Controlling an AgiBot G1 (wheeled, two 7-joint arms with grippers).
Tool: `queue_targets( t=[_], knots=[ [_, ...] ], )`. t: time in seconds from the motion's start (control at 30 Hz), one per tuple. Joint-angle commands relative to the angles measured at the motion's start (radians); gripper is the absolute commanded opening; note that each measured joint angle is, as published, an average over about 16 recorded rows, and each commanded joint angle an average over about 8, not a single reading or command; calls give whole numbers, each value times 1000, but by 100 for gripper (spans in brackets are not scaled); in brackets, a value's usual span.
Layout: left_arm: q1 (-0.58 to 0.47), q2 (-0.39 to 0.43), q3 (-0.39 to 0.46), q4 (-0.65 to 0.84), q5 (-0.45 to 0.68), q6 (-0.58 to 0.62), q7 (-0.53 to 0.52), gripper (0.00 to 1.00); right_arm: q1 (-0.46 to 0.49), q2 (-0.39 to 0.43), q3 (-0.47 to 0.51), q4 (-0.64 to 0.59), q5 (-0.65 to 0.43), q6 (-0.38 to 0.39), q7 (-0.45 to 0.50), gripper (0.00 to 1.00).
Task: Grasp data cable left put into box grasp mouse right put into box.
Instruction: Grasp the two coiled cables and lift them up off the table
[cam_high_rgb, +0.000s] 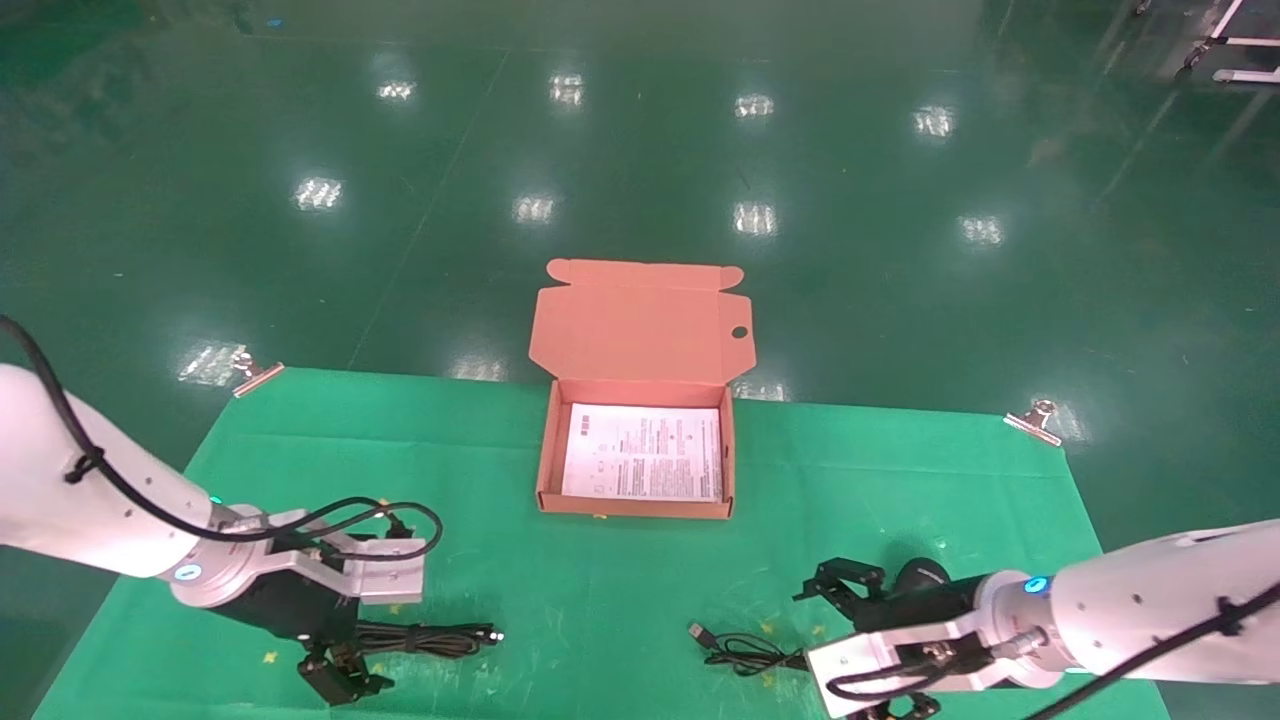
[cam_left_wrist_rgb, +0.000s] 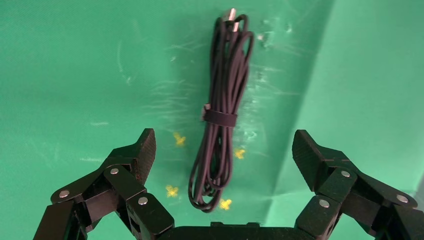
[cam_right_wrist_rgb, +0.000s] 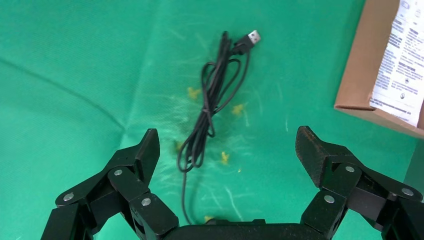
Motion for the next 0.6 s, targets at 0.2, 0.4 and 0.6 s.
queue_targets(
  t=[0.2,0.4,0.6],
  knots=[
    [5,40,-7,129,-13,-40,83,100,3,-55,-7,-107,-9,39,-32,100],
    [8,72,-9,216,-17,-66,138,100,-4,-96,-22,-181,-34,80,-75,100],
    [12,101,-13,297,-23,-94,184,100,-8,-129,-35,-247,-60,120,-115,100]
  ],
)
